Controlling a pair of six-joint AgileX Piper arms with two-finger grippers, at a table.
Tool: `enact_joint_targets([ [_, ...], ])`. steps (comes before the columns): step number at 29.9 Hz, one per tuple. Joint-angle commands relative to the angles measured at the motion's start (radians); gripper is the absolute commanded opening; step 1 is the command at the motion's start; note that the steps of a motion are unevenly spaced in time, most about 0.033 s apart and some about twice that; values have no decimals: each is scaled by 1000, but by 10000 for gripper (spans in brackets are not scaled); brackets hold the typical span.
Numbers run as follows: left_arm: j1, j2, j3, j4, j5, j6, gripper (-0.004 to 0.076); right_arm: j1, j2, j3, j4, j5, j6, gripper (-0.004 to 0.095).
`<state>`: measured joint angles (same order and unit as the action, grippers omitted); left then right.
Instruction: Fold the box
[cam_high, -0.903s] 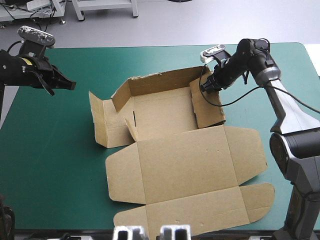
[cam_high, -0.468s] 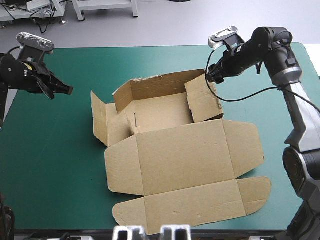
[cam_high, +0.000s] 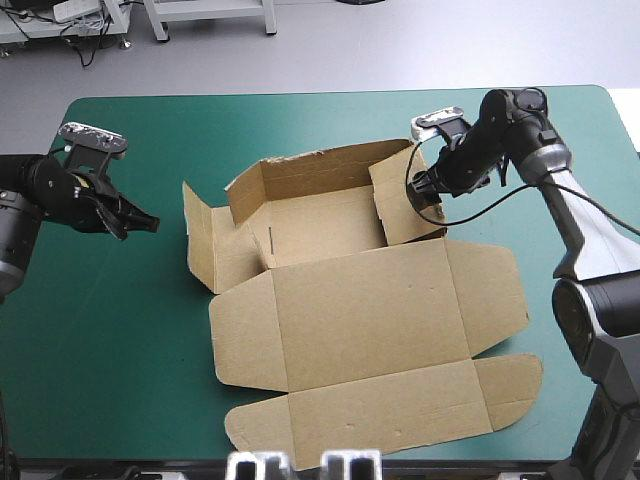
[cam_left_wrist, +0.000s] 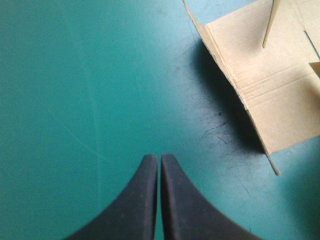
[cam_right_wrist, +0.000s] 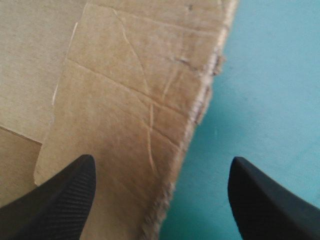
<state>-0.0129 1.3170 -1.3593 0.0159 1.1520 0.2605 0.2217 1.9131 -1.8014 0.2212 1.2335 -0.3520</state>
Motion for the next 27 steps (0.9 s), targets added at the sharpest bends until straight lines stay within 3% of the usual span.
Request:
enact_joint_targets([
  [1,0,-95,-3,7,-43,-13,11,2,-11,-23,103,-12,-32,689],
  [7,0,-174,-1,5,-45,-13,11,2,68,-23,136,16,-32,685],
  [9,0,-181,-1,7,-45,-13,11,2,86,-23,134,22,-32,642],
  [11,0,-187,1,9,-43,-34,11,2,93,-23,133,22,-32,534],
  [16,0,-188,1,39,-49,-73,13,2,86,-25,129,20,-89,16],
  [17,0,-188,1,41,-49,-73,13,2,82,-27,131,20,-98,-14],
  [27,0,-188,1,187,-66,-132,13,0,-30,-161,117,21,-111,-18],
])
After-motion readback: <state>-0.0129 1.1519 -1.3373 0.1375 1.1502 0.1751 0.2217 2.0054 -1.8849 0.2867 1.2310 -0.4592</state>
